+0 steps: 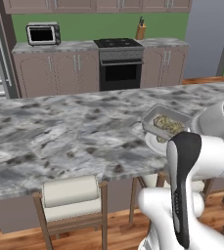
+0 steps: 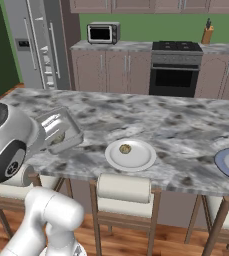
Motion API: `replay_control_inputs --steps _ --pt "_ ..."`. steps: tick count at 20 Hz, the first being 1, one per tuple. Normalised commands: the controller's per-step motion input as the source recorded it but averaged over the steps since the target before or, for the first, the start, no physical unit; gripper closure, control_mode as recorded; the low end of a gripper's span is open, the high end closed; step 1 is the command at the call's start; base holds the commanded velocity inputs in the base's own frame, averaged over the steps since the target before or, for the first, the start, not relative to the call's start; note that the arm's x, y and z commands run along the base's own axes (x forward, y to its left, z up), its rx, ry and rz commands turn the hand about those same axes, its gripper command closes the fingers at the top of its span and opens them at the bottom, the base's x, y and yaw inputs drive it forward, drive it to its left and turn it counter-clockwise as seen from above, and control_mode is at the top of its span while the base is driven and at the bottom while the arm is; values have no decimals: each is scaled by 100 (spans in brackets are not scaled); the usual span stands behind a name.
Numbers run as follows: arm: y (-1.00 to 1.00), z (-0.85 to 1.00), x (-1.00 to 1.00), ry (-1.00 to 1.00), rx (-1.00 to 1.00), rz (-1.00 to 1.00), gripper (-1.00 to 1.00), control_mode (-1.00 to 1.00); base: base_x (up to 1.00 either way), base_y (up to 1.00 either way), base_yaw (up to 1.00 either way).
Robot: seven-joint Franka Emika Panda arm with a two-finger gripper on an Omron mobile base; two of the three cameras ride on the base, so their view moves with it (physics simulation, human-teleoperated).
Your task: Place two dumplings into each of the tupperware containers and then place the containers in the fridge.
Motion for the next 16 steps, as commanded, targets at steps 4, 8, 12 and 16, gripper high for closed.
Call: replay_control_inputs --steps 4,8,12,16 --pt "0 0 0 -22 1 0 100 -100 0 0 0" --pt "0 0 0 -13 1 0 100 -100 0 0 0" --pt "0 0 0 -2 0 0 100 100 0 0 0" --pt "0 0 0 0 0 0 100 100 -20 3 0"
